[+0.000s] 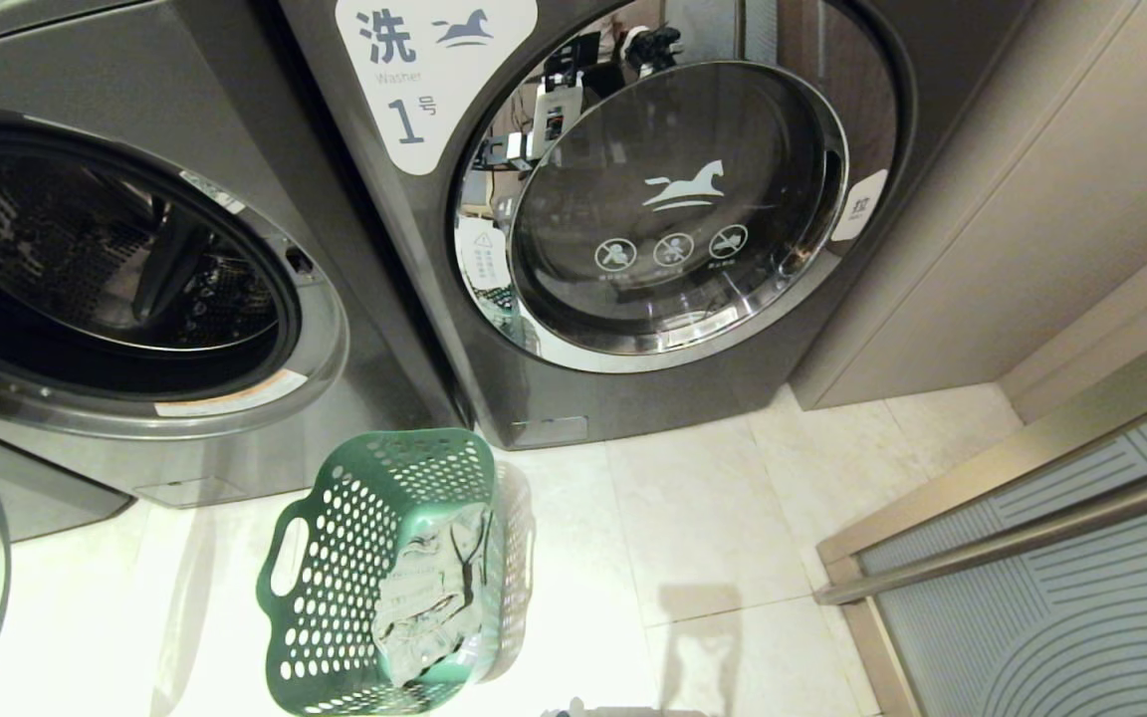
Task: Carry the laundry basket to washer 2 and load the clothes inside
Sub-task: Open the lid of the washing machine
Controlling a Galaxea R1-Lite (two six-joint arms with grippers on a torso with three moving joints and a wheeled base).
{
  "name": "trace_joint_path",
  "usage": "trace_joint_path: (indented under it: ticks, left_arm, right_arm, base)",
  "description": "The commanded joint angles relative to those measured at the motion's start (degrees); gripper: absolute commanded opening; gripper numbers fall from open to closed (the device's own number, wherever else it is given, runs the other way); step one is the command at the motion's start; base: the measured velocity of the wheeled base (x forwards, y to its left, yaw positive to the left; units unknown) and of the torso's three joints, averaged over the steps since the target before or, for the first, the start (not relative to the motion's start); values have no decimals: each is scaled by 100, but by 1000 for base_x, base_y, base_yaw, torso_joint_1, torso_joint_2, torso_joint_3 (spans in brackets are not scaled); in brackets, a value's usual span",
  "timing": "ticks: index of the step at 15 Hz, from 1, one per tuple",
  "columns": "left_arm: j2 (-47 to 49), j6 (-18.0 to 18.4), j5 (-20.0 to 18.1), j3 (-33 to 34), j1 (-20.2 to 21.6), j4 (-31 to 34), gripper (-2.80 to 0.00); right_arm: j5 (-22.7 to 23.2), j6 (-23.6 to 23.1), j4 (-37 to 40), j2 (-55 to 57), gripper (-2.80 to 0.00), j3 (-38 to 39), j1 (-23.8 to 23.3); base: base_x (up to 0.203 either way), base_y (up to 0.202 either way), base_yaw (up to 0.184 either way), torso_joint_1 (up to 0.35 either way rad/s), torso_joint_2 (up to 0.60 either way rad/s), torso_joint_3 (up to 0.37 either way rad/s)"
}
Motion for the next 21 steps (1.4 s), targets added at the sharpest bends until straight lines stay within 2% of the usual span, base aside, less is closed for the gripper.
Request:
trace_joint_path:
  ticks: [1,12,21]
  left_arm:
    - [2,-95,13,-6,0,0,-280]
    - [2,-67,13,2,0,0,-280]
    - [2,-74,-14,-6,0,0,-280]
  right_arm:
    - [4,-3,7,5,-280,0,0]
    - [4,-3,7,5,-280,0,0]
    - [4,-3,7,5,-280,0,0]
  base:
    - [0,0,0,0,0,0]
    - [0,6,1,0,0,0]
    - [0,187,-1,2,2,3]
